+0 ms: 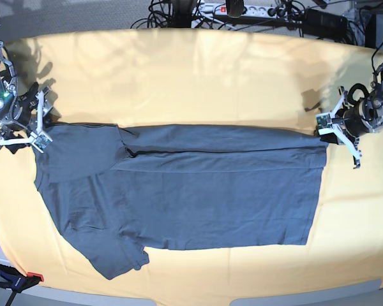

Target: Fold the T-shirt properly

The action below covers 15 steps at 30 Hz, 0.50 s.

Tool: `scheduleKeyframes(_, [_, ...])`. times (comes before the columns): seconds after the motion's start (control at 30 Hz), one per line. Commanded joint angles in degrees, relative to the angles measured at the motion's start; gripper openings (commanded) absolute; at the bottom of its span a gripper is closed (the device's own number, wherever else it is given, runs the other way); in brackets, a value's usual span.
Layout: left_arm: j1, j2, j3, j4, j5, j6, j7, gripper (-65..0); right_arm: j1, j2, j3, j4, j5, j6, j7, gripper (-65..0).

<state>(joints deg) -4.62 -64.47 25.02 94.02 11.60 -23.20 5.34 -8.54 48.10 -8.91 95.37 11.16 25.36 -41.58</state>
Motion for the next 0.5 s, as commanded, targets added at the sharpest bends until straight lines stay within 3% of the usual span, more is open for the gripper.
scheduleKeyframes(0.0, [-0.98,-1.57,-0.81,0.48,-0.02,0.70,-0.42,-65.0,0.48,1.29,0.42,0.13,-0.92,-0.24,-1.07,-21.8])
scheduleKeyframes(0.07, [-0.96,-1.57,-0.79,0.48,-0.04,0.70,-0.42,-65.0,0.46,1.29,0.42,0.13,-0.94,0.74,-1.16,-26.5])
scheduleKeyframes(0.2, [-0.98,-1.57,-0.79,0.48,-0.02,0.70,-0.44,-65.0,0.48,1.29,0.42,0.13,-0.61,2.51,-1.53,-46.2])
scheduleKeyframes(0.33, [-1.03,-1.57,-0.81,0.48,-0.02,0.76,-0.44,-65.0,0.57,1.31,0.42,0.13,-0.79,1.40,-1.05,-64.9])
scheduleKeyframes(0.47, [-2.82,-1.62,-0.81,0.66,-0.04,1.60,-0.42,-65.0,1.27,1.68,0.42,0.26,-1.14,-1.18,-1.05,-65.0])
